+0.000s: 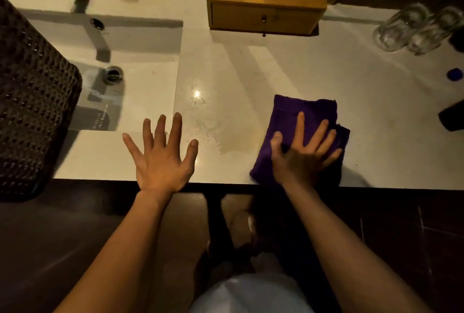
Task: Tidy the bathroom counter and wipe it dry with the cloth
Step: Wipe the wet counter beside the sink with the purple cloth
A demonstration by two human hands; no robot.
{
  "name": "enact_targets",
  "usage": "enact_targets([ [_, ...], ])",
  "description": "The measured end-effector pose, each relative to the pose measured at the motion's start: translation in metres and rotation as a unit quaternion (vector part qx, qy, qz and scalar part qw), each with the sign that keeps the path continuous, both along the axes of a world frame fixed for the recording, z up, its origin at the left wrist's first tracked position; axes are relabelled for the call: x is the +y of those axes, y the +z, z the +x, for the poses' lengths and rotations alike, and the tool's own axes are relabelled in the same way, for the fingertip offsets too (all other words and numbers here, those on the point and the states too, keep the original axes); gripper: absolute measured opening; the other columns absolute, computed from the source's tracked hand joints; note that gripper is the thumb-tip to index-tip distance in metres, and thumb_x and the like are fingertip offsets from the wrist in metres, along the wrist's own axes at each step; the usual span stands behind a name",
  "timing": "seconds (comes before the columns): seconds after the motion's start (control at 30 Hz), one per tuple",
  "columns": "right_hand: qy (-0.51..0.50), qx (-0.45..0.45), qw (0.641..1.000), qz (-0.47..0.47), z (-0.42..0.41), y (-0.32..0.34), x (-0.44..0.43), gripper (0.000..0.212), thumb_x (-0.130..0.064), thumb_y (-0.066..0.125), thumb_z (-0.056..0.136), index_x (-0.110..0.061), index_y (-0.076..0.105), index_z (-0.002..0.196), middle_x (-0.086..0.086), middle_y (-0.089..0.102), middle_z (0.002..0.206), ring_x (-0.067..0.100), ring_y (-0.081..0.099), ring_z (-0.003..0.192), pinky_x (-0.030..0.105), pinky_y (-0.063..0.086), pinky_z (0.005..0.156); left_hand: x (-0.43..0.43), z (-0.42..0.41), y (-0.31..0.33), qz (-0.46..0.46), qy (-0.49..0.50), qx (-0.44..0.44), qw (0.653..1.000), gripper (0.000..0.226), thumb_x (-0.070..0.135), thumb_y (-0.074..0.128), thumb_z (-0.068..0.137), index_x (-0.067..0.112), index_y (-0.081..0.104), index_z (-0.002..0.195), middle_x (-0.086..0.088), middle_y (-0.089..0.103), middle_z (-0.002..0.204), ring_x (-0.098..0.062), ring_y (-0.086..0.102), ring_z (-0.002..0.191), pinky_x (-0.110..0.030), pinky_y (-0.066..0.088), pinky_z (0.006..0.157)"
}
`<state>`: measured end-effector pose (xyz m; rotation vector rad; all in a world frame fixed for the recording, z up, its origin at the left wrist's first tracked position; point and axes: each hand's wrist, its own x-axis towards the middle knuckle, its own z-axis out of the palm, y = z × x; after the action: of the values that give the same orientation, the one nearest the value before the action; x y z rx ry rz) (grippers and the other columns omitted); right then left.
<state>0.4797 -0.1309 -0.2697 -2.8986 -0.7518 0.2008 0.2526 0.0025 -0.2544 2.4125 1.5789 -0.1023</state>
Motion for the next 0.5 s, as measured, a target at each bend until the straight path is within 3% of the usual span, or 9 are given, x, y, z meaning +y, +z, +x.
enact_targets([
  [0.13, -0.066, -0.023, 0.997, 0.026, -0.016, -0.004, 0.030, 0.071, -0.066, 0.035, 0.090, -0.033, 0.032, 0.153, 0.022, 0.021, 0.162, 0.045, 0.017, 0.149, 0.069, 0.010, 0.114, 0.001, -0.001, -0.002, 0.002, -0.003, 0.004, 1.000, 0.071, 0.070, 0.011, 0.097, 0.040, 0.000, 0.160, -0.003, 0.014, 0.170, -0.029, -0.003, 0.157, -0.069, -0.006, 0.118],
  [0.27, -0.056, -0.015, 0.998, 0.019, -0.010, -0.004, 0.052, 0.073, -0.067, 0.030, 0.089, -0.036, 0.024, 0.155, 0.018, 0.012, 0.165, 0.041, 0.009, 0.151, 0.067, 0.005, 0.116, 0.002, 0.000, -0.003, 0.000, -0.006, 0.000, 1.000, 0.071, 0.070, 0.012, 0.097, 0.040, 0.000, 0.160, -0.003, 0.015, 0.170, -0.030, -0.003, 0.157, -0.070, -0.005, 0.118],
  [0.37, 0.025, 0.008, 0.999, -0.027, 0.004, 0.002, 0.074, 0.076, -0.070, 0.022, 0.089, -0.040, 0.006, 0.157, 0.013, -0.001, 0.167, 0.037, -0.003, 0.153, 0.064, -0.002, 0.118, 0.001, -0.001, -0.004, -0.005, -0.006, -0.008, 1.000, 0.071, 0.069, 0.014, 0.097, 0.039, 0.001, 0.160, -0.003, 0.013, 0.170, -0.030, -0.003, 0.157, -0.071, -0.004, 0.118],
  [0.5, 0.249, 0.023, 0.967, -0.054, 0.039, 0.009, 0.116, 0.073, -0.072, 0.017, 0.092, -0.043, -0.005, 0.155, 0.010, -0.010, 0.166, 0.035, -0.012, 0.152, 0.061, -0.008, 0.119, 0.004, -0.002, -0.006, -0.002, -0.009, -0.004, 1.000, 0.071, 0.069, 0.016, 0.098, 0.039, 0.000, 0.160, -0.004, 0.008, 0.171, -0.030, -0.003, 0.158, -0.070, -0.004, 0.118],
])
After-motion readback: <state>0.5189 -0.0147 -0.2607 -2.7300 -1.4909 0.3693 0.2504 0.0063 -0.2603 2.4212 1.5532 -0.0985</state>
